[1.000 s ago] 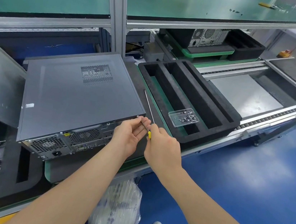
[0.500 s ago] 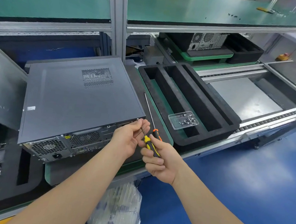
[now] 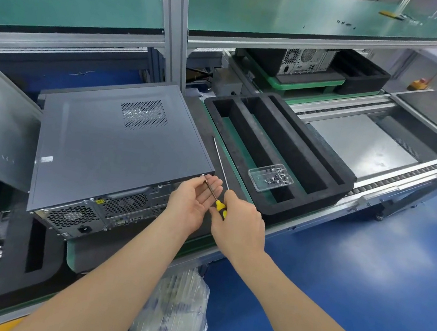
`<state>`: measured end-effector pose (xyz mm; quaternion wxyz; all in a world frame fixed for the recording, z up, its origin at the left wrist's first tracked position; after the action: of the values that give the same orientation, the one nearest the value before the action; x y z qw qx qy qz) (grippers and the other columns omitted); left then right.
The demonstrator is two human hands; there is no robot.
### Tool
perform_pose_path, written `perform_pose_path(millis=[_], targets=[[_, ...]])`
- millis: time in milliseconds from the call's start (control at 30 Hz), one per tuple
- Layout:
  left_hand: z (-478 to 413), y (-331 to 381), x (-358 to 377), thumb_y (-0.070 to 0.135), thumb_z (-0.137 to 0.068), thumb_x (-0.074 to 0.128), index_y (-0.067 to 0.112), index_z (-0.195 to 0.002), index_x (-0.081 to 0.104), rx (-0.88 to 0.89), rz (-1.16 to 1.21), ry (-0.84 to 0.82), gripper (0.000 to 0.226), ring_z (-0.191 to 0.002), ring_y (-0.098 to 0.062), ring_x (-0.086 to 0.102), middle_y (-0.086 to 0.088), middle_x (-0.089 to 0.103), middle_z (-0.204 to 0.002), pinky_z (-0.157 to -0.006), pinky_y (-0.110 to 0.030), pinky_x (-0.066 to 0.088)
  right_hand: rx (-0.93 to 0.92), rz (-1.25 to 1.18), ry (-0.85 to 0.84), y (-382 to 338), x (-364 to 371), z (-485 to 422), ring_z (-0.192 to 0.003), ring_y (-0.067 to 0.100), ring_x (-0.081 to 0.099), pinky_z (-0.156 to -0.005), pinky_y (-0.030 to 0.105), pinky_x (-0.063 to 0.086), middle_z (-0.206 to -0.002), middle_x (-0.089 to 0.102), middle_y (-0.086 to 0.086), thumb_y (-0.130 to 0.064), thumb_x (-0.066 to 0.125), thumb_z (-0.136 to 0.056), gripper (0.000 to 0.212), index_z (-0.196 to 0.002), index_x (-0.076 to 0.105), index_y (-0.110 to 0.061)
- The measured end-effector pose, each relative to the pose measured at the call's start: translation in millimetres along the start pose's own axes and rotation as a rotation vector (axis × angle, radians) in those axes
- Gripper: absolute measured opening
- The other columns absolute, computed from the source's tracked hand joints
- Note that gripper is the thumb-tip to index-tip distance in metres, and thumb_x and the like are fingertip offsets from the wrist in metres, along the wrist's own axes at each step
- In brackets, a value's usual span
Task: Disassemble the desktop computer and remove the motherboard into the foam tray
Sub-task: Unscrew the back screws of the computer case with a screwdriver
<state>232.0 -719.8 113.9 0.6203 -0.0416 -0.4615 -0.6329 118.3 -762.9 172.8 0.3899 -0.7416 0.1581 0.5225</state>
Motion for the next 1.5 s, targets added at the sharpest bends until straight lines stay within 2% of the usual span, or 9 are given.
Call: perform_pose_path(millis=[167, 333, 433, 567, 733, 900, 1100, 1333, 1500], targets=[[2, -4, 0, 0.015, -0.104, 0.058, 0.000, -0.116, 0.069, -0.023, 0.037, 0.007, 0.022, -0.091, -0.027, 0.078, -0.016, 0.078, -0.105, -0.065, -0.032, 0.064, 0.012, -0.024, 0.015, 2, 1, 0, -0.066, 0.016, 0.054, -0.051, 0.024, 0.031, -0.080, 0.059, -0.008, -0.041, 0.065, -0.097, 0.028, -0.090, 0.040, -0.032], [-2, -1, -1, 0.014, -0.105, 0.056, -0.001, -0.115, 0.068, -0.004, -0.008, 0.010, 0.022, -0.091, -0.027, 0.078, -0.016, 0.078, -0.104, -0.066, -0.031, 0.064, 0.065, -0.139, -0.011, 8, 7, 0, -0.070, 0.017, 0.060, -0.060, 0.035, 0.052, -0.079, 0.061, -0.005, -0.048, 0.064, -0.096, 0.033, -0.087, 0.045, -0.023], [-4, 0, 0, 0.010, -0.104, 0.056, -0.005, -0.115, 0.067, -0.006, 0.008, 0.003, 0.021, -0.087, -0.025, 0.079, -0.018, 0.078, -0.100, -0.065, -0.030, 0.063, 0.269, -0.479, -0.134, 18, 17, -2, -0.061, 0.016, 0.054, -0.057, 0.035, 0.047, -0.069, 0.061, 0.000, -0.051, 0.069, -0.090, 0.043, -0.076, 0.058, -0.012], [-5, 1, -2, 0.004, -0.103, 0.056, -0.004, -0.113, 0.068, -0.004, -0.017, -0.015, 0.018, -0.084, -0.023, 0.079, -0.017, 0.079, -0.099, -0.063, -0.028, 0.062, 0.779, -1.303, -0.509, 19, 41, 14, -0.045, 0.013, 0.044, -0.040, 0.023, 0.029, -0.065, 0.054, 0.004, -0.046, 0.067, -0.092, 0.039, -0.084, 0.069, -0.008], [-6, 2, -1, 0.001, -0.103, 0.053, -0.005, -0.114, 0.067, -0.014, -0.009, -0.010, 0.019, -0.086, -0.024, 0.079, -0.017, 0.078, -0.100, -0.063, -0.027, 0.062, 0.871, -1.780, -0.830, 5, 42, 30, -0.049, 0.009, 0.046, -0.038, 0.017, 0.034, -0.073, 0.053, 0.004, -0.031, 0.056, -0.103, 0.026, -0.103, 0.061, -0.006], [-3, 4, -5, 0.003, -0.105, 0.052, -0.006, -0.115, 0.065, -0.021, -0.055, -0.029, 0.019, -0.093, -0.027, 0.078, -0.019, 0.077, -0.105, -0.069, -0.032, 0.064, 0.692, -1.396, -0.618, 16, 43, 18, -0.059, 0.013, 0.062, -0.048, 0.022, 0.048, -0.078, 0.069, 0.009, -0.024, 0.073, -0.096, 0.021, -0.099, 0.068, -0.004], [3, 2, -5, 0.000, -0.097, 0.065, -0.002, -0.115, 0.070, -0.007, -0.184, -0.032, 0.019, -0.094, -0.024, 0.078, -0.015, 0.078, -0.106, -0.075, -0.032, 0.063, 0.488, -0.869, -0.254, 26, 28, 3, -0.051, 0.019, 0.063, -0.047, 0.030, 0.045, -0.072, 0.067, 0.007, -0.015, 0.084, -0.081, 0.031, -0.088, 0.055, -0.010], [3, 3, -4, -0.004, -0.101, 0.057, 0.000, -0.113, 0.070, -0.015, -0.169, -0.007, 0.019, -0.088, -0.022, 0.078, -0.014, 0.078, -0.104, -0.067, -0.027, 0.063, 0.665, -1.241, -0.646, 8, 43, 15, -0.053, 0.019, 0.056, -0.045, 0.028, 0.046, -0.072, 0.065, 0.013, -0.033, 0.055, -0.103, 0.034, -0.098, 0.066, -0.002], [4, 5, 0, -0.006, -0.103, 0.051, -0.005, -0.114, 0.068, 0.012, -0.135, -0.028, 0.020, -0.090, -0.026, 0.078, -0.019, 0.077, -0.106, -0.075, -0.031, 0.065, 0.521, -1.188, -0.562, 10, 35, 12, -0.060, 0.019, 0.064, -0.052, 0.029, 0.053, -0.078, 0.067, 0.016, -0.027, 0.064, -0.102, 0.031, -0.099, 0.069, 0.004]])
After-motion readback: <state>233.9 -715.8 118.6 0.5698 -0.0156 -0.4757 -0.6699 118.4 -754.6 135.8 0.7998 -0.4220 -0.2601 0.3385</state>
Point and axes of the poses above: each hand's wrist, its own z-axis away from the middle knuckle, its own x-axis out of the palm, y = z × x, the point moved 7 cm from there along -z, towards the middle knuckle
